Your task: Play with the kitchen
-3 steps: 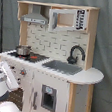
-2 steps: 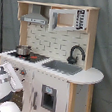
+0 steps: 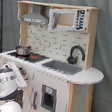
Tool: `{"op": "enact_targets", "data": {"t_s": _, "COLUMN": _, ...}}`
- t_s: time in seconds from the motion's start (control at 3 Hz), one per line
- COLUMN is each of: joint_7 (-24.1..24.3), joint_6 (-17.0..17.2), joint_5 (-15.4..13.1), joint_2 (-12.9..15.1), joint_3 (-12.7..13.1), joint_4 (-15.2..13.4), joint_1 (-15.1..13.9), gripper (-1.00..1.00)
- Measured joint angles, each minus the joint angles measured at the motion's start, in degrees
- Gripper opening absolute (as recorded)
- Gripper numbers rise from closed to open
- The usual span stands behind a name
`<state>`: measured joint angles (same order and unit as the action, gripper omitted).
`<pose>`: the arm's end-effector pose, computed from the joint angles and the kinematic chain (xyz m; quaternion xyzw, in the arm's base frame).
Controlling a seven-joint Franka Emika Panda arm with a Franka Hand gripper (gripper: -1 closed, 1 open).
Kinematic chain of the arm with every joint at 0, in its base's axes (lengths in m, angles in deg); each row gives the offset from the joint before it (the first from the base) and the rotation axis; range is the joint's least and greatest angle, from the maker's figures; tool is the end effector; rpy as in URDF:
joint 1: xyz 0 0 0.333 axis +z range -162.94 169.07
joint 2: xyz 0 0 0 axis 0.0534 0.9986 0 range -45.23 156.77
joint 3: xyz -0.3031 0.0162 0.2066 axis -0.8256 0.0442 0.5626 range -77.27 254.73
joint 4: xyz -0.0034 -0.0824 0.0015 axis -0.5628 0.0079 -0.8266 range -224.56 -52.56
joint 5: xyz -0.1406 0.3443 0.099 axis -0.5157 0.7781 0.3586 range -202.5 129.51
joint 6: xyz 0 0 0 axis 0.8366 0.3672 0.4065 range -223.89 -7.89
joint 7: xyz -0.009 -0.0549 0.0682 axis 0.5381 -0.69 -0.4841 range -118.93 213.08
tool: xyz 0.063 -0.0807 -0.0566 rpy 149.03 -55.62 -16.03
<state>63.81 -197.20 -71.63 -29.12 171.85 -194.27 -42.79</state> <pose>0.3090 0.3914 0.3382 0.4937 0.5402 0.4198 0.5369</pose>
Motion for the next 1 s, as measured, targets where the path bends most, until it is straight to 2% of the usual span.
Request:
{"op": "enact_targets", "data": {"t_s": 0.33, "joint_7": -1.1, "joint_6": -4.9, "joint_5": 0.0, "joint_2": 0.0, "joint_3": -0.2, "joint_4": 2.0, "joint_1": -2.1, "gripper": 1.00}}
{"op": "enact_targets", "data": {"t_s": 0.67, "joint_7": -1.5, "joint_6": -10.1, "joint_5": 0.7, "joint_2": 0.0, "joint_3": -1.7, "joint_4": 1.7, "joint_1": -3.6, "gripper": 1.00}}
{"op": "enact_targets", "data": {"t_s": 1.0, "joint_7": -1.5, "joint_6": -11.1, "joint_5": 0.7, "joint_2": 0.0, "joint_3": -2.1, "joint_4": 0.7, "joint_1": -3.6, "gripper": 1.00}}
